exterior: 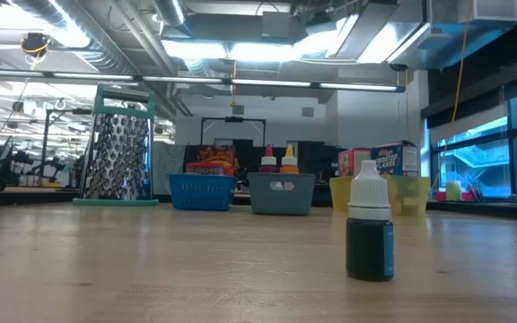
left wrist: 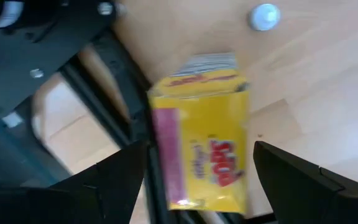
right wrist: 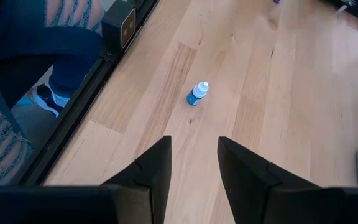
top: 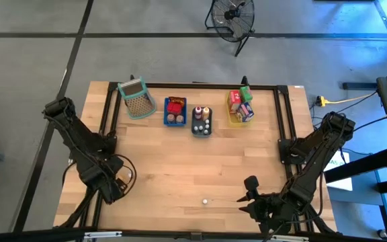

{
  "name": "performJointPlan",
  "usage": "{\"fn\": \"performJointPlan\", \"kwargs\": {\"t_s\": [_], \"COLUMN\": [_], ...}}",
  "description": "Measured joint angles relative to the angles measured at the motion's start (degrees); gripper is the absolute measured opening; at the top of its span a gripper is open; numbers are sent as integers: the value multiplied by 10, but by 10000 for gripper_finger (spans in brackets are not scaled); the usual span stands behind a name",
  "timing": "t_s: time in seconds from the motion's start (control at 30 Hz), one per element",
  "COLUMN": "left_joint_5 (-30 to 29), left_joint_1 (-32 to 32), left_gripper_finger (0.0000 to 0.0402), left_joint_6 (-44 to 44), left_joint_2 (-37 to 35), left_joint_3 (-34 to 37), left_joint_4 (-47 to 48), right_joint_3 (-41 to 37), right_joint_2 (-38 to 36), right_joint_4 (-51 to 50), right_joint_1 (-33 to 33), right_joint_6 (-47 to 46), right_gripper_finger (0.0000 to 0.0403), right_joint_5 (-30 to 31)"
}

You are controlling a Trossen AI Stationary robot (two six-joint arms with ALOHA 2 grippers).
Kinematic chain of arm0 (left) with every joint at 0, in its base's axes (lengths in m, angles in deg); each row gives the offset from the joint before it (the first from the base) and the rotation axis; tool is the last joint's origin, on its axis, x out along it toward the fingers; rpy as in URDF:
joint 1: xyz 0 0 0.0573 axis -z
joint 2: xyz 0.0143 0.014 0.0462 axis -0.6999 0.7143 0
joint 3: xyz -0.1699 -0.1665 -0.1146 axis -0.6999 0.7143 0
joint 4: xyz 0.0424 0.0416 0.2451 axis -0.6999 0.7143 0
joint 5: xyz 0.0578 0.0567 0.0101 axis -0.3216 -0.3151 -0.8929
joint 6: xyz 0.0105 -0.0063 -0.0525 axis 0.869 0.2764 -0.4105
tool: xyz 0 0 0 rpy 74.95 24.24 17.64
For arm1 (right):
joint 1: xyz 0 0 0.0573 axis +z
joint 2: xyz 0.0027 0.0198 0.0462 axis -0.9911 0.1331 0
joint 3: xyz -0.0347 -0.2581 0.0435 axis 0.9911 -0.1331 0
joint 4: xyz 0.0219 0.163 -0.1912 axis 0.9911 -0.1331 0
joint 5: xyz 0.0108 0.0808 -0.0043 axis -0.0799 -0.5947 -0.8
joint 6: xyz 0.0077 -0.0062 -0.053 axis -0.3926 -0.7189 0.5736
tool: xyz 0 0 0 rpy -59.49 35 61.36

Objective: Pick & Place Kitchen Items
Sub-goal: Put the yellow cereal box into the yellow bin

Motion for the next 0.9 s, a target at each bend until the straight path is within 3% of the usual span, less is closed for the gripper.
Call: {"fn": "performJointPlan", "kwargs": {"t_s": [0.23, 0.73, 0.9], "left_joint_5": [17, 22, 44], "left_joint_1": [0, 0, 0], "left_gripper_finger": [292, 291, 264], "left_joint_6": [6, -30, -29], "left_joint_2": [0, -2, -2], "left_joint_3": [41, 55, 55], "left_joint_4": [-63, -65, -64], "right_joint_3": [0, 0, 0], "right_joint_2": [0, 0, 0], "right_joint_4": [2, 2, 2], "right_joint_1": [-2, -2, -2], "right_joint_6": [-2, -2, -2], "right_gripper_finger": [133, 133, 133], "right_joint_5": [0, -1, -2]}}
